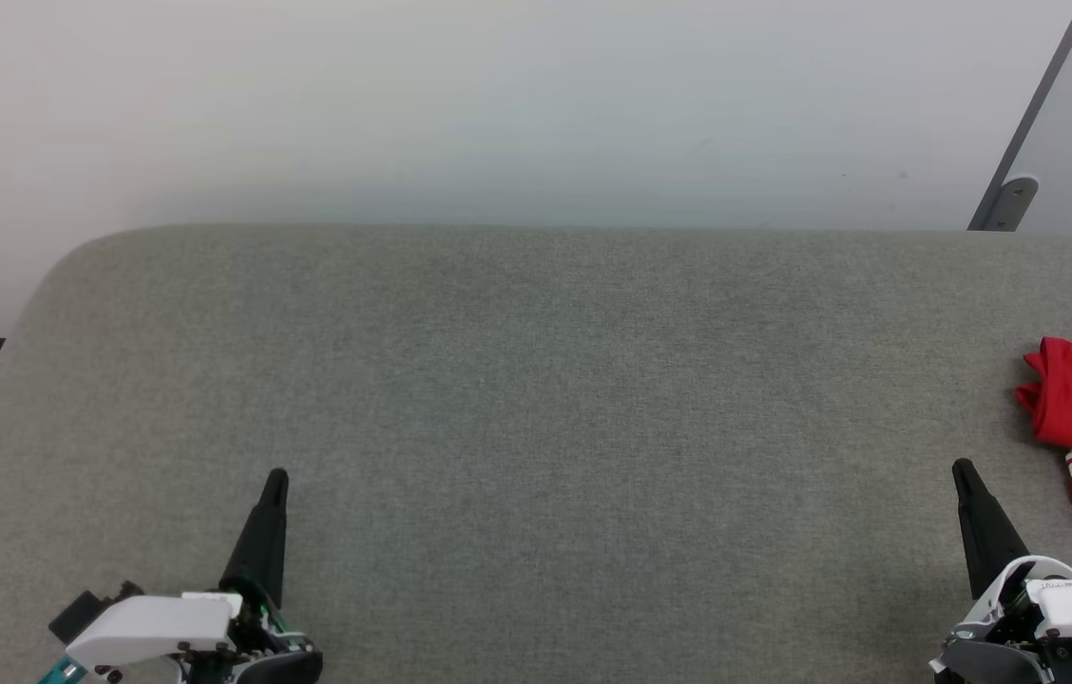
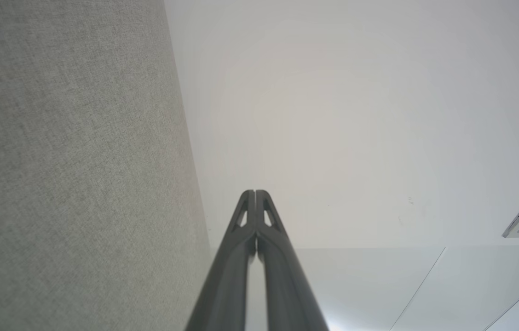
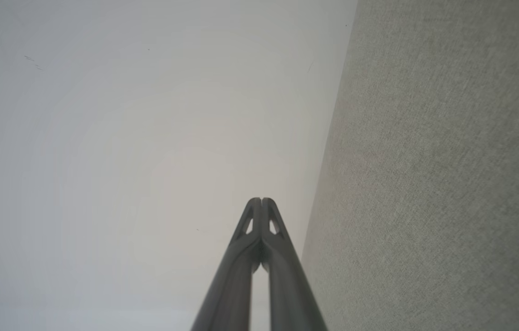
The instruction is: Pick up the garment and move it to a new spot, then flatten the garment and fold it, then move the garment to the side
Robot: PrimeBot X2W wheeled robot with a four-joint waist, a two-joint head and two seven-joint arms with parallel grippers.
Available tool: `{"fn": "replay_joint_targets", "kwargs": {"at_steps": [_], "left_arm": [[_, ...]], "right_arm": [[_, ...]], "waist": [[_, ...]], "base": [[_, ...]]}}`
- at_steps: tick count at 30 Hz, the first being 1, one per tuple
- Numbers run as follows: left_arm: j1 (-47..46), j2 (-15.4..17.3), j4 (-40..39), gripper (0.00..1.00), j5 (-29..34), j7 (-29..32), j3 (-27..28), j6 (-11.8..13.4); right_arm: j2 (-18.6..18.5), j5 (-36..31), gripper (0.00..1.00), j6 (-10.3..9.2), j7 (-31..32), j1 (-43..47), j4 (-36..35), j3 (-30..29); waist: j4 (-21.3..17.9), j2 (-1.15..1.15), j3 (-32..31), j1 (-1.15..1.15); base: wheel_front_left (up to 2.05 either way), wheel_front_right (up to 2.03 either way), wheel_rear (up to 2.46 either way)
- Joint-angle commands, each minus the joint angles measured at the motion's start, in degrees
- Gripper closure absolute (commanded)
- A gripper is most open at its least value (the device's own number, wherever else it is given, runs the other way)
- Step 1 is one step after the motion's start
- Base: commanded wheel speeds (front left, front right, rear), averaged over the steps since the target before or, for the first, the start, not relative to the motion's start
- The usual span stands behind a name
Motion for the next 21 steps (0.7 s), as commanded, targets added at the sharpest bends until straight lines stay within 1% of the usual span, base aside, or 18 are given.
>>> {"fn": "replay_joint_targets", "kwargs": {"at_steps": [1, 21], "left_arm": [[-0.5, 0.0, 0.0, 1.0, -0.2, 0.1, 0.1, -0.3], [-0.5, 0.0, 0.0, 1.0, -0.2, 0.1, 0.1, -0.3]], "right_arm": [[0.2, 0.2, 1.0, -0.06, 0.1, -0.2, -0.1, 0.0], [0.2, 0.2, 1.0, -0.06, 0.1, -0.2, -0.1, 0.0]], "waist": [[0.0, 0.0, 0.0, 0.0], [0.0, 0.0, 0.0, 0.0]], "base": [[0.0, 0.0, 0.0], [0.0, 0.0, 0.0]]}}
